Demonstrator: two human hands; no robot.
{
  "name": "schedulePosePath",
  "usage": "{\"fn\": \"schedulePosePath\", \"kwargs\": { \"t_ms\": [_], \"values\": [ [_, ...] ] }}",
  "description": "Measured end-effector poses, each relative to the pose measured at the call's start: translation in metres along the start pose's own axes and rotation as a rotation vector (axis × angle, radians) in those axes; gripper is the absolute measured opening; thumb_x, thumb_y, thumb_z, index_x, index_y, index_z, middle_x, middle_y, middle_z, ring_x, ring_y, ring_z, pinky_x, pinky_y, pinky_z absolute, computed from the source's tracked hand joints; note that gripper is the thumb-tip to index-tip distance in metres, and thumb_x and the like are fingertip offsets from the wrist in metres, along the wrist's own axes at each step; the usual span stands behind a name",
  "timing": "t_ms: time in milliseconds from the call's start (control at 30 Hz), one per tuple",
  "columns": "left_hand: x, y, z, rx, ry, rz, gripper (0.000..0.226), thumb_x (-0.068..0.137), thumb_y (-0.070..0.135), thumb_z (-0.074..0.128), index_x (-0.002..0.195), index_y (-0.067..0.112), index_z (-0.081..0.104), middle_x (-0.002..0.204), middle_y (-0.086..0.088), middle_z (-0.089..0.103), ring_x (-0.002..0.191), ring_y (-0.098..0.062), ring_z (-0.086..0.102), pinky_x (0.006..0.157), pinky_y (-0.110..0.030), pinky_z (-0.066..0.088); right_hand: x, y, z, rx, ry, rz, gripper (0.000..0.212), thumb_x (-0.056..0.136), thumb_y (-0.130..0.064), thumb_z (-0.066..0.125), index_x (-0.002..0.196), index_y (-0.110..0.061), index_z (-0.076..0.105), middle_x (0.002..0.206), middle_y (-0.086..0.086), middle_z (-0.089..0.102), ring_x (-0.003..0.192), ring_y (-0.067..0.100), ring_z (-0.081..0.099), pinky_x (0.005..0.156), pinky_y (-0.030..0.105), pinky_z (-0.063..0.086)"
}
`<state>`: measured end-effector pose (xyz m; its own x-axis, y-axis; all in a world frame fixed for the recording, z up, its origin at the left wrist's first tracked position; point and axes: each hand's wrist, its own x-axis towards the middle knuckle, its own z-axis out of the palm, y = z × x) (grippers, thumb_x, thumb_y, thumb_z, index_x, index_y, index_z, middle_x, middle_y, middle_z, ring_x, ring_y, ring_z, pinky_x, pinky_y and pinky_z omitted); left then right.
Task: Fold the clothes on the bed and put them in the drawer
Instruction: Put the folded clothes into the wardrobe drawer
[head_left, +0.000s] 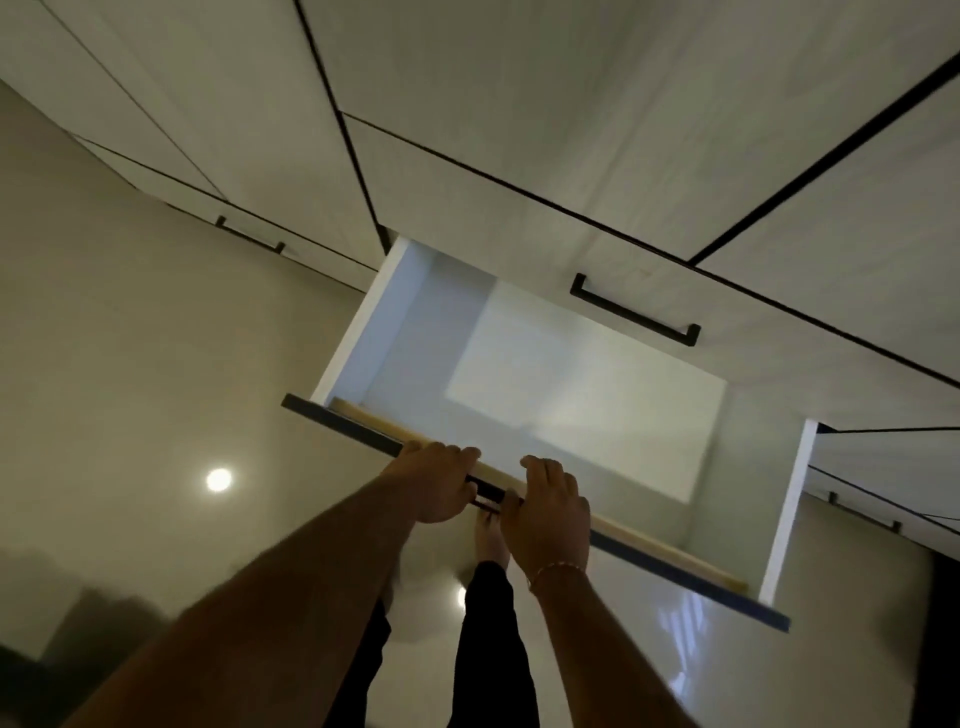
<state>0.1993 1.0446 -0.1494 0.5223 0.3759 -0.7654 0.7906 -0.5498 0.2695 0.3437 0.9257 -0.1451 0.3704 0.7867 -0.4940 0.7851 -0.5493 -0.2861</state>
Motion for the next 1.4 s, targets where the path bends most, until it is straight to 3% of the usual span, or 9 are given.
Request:
{"fn": "schedulePosePath", "kwargs": {
  "t_ms": [100,300,533,767,933,1033,1167,1300,1400],
  "values": [
    [-0.040,-0.008,0.004,-0.091,0.056,-0.025,0.064,0.104,0.046,0.042,0.160,0.021,0.023,0.152,-0.010,0.049,0.138,-0.031,0.046,0.114,-0.051,0.037,-0.016,-0.015,-0.009,0.029,-0.084,0.049,0.062,0.101,-0.045,0.051,0.155,-0.021,0.036,0.158,-0.002,0.039,0.142,0.023,0.039,0.109,0.044,0.042],
    [-0.117,-0.026,-0.001,-0.334,0.290,-0.128,0.071,0.103,0.042,0.050,0.163,0.024,0.017,0.164,-0.005,0.035,0.149,-0.026,0.035,0.119,-0.049,0.032,-0.033,-0.068,-0.032,0.075,-0.053,-0.057,0.059,0.103,-0.044,0.050,0.155,-0.019,0.036,0.156,0.003,0.043,0.140,0.025,0.043,0.104,0.046,0.046],
    [-0.233,-0.075,0.055,-0.807,0.636,-0.465,0.070,0.101,0.036,0.057,0.162,0.023,0.026,0.160,-0.004,0.042,0.145,-0.026,0.040,0.116,-0.040,0.037,-0.067,-0.196,-0.019,-0.035,-0.199,-0.631,0.056,0.103,-0.044,0.051,0.153,-0.021,0.038,0.155,0.000,0.045,0.140,0.022,0.043,0.108,0.041,0.044],
    [-0.402,-0.086,0.230,-1.295,1.034,-0.975,0.067,0.101,0.037,0.060,0.161,0.026,0.030,0.154,0.001,0.050,0.141,-0.017,0.045,0.115,-0.034,0.038,-0.218,-0.350,0.069,-0.203,-0.439,-1.193,0.055,0.103,-0.037,0.054,0.152,-0.017,0.042,0.154,0.004,0.047,0.139,0.024,0.043,0.112,0.038,0.039],
    [-0.509,-0.066,0.393,-1.657,1.313,-1.267,0.067,0.097,0.041,0.058,0.156,0.014,0.040,0.148,-0.010,0.055,0.132,-0.023,0.056,0.112,-0.030,0.042,-0.375,-0.390,0.169,-0.359,-0.625,-1.471,0.053,0.102,-0.035,0.057,0.150,-0.015,0.046,0.150,0.005,0.050,0.137,0.023,0.045,0.112,0.032,0.035],
    [-0.566,-0.047,0.487,-1.896,1.478,-1.476,0.054,0.100,0.020,0.064,0.151,0.017,0.046,0.129,-0.006,0.061,0.108,-0.020,0.061,0.102,-0.033,0.049,-0.472,-0.388,0.237,-0.430,-0.809,-1.465,0.052,0.102,-0.033,0.060,0.149,-0.014,0.048,0.149,0.007,0.051,0.136,0.024,0.048,0.109,0.026,0.035],
    [-0.638,-0.008,0.602,-2.203,1.658,-1.737,0.044,0.100,0.020,0.061,0.143,0.021,0.051,0.116,-0.002,0.064,0.095,-0.020,0.062,0.083,-0.027,0.047,-0.600,-0.372,0.323,-0.527,-1.045,-1.340,0.045,0.101,-0.025,0.063,0.143,-0.014,0.052,0.146,0.005,0.052,0.119,0.021,0.059,0.097,0.026,0.042],
    [-0.690,0.012,0.694,-2.475,1.814,-1.886,0.043,0.094,0.028,0.064,0.135,0.017,0.056,0.117,-0.011,0.069,0.102,-0.028,0.066,0.093,-0.036,0.050,-0.701,-0.359,0.388,-0.551,-1.220,-1.166,0.028,0.098,-0.020,0.067,0.124,-0.022,0.055,0.132,0.006,0.062,0.115,0.020,0.060,0.097,0.027,0.043],
    [-0.709,0.005,0.737,-2.664,1.941,-1.877,0.036,0.097,0.022,0.061,0.132,0.014,0.057,0.118,-0.014,0.068,0.094,-0.025,0.066,0.087,-0.035,0.050,-0.746,-0.358,0.435,-0.560,-1.299,-1.081,0.040,0.091,-0.032,0.073,0.126,-0.021,0.056,0.125,0.004,0.065,0.111,0.020,0.061,0.103,0.037,0.047]
  ]
}}
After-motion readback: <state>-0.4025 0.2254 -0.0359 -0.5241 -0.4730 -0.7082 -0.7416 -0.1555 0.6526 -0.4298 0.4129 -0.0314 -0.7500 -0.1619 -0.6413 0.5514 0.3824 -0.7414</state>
